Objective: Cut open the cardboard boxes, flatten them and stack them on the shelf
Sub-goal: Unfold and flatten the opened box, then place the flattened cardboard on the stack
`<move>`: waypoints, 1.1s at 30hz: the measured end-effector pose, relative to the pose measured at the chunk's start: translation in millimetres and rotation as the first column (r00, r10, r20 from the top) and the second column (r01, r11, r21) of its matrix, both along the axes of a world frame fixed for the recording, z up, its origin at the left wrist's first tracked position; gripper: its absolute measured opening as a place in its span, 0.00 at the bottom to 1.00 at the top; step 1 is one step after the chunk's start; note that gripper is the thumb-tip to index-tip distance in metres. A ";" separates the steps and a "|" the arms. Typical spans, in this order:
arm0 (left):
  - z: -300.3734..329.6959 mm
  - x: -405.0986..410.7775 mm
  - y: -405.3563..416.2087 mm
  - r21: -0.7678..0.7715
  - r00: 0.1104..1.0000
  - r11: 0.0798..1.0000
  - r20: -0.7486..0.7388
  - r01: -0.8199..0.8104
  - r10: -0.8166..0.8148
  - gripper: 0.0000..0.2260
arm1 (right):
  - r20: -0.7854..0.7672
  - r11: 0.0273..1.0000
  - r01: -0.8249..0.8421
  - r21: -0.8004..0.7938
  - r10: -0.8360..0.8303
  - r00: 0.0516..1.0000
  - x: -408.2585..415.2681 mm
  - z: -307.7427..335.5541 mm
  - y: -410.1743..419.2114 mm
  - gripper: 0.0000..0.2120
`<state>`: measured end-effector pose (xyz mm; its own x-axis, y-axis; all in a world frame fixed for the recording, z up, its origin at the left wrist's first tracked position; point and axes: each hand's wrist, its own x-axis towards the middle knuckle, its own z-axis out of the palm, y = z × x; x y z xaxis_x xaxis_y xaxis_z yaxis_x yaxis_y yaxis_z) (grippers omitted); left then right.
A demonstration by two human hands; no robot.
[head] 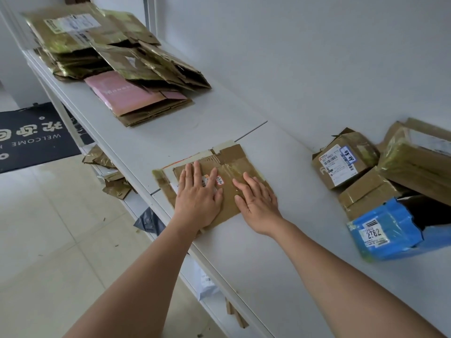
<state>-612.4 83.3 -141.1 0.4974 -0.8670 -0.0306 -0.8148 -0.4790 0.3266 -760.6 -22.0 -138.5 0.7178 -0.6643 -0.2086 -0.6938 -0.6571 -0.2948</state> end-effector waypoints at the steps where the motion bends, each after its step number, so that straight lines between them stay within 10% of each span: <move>1: 4.2 0.9 -0.9 0.049 1.000 0.999 -0.012 0.007 -0.007 0.27 | -0.023 1.000 -0.002 0.028 0.003 1.000 1.8 6.1 -1.5 0.23; 6: 30.0 0.5 -1.7 0.162 0.994 0.987 -0.103 -0.014 0.031 0.27 | 0.012 0.989 0.012 0.150 -0.014 1.000 4.5 35.2 -3.7 0.22; 10: 35.8 -1.5 14.6 -0.005 0.897 0.922 -0.234 -0.387 0.375 0.41 | 0.193 0.985 0.170 0.010 -0.169 0.967 5.5 47.2 -17.4 0.27; 15: 32.4 14.2 42.0 0.218 0.468 0.715 -0.626 -0.664 0.625 0.57 | 0.037 0.800 0.368 0.475 -0.436 0.899 18.0 47.2 -39.0 0.53; 23: 22.5 35.1 60.6 0.232 0.023 0.552 -0.909 -0.801 0.415 0.29 | 0.124 0.663 0.297 0.687 -0.509 0.852 33.2 25.0 -15.9 0.34; 26: 31.2 46.4 74.9 0.060 0.090 0.532 -0.964 -0.845 0.251 0.24 | 0.242 0.694 0.216 0.687 -0.499 0.832 50.7 35.2 -0.7 0.30; 33: 47.0 91.8 106.4 -0.462 0.570 0.659 -0.819 -0.593 -0.061 0.23 | 0.542 0.769 -0.073 0.635 -0.376 0.751 78.7 52.0 24.7 0.31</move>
